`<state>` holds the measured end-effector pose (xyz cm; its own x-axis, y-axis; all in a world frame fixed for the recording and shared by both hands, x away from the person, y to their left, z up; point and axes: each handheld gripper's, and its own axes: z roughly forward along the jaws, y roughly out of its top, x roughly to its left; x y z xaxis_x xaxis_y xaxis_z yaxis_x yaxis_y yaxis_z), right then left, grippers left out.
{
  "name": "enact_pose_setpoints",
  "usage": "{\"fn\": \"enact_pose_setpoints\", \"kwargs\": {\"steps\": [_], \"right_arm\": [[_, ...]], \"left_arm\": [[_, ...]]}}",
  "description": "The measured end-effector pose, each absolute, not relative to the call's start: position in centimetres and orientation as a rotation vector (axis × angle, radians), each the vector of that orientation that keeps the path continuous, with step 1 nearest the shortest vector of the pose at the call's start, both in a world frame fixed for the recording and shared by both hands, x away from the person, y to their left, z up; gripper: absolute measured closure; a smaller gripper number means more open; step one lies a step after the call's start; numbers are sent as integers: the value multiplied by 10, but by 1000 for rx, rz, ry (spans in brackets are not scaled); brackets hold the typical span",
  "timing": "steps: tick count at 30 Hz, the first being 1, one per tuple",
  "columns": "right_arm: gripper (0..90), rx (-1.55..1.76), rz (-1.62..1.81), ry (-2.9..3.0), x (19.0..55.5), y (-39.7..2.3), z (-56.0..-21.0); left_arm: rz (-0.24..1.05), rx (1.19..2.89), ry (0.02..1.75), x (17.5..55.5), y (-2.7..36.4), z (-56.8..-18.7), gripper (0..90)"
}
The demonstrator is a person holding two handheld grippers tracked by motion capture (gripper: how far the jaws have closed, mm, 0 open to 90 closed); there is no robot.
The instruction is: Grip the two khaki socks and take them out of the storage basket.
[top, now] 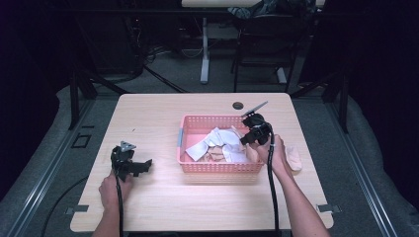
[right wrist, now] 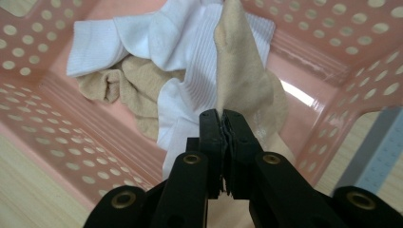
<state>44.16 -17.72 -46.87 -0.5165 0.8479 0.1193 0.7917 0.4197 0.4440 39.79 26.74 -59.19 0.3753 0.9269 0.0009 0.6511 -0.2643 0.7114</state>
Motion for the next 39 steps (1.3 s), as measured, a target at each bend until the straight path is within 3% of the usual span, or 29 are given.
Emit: {"fn": "enact_pose_setpoints", "kwargs": {"steps": [13, 39], "right_arm": [[875, 1432, 806, 2510, 435, -186, -433], [875, 1370, 853, 2490, 432, -184, -399]], "left_arm": [[567, 2014, 1357, 398, 267, -592, 4], [566, 2014, 1358, 398, 267, -592, 4]]}}
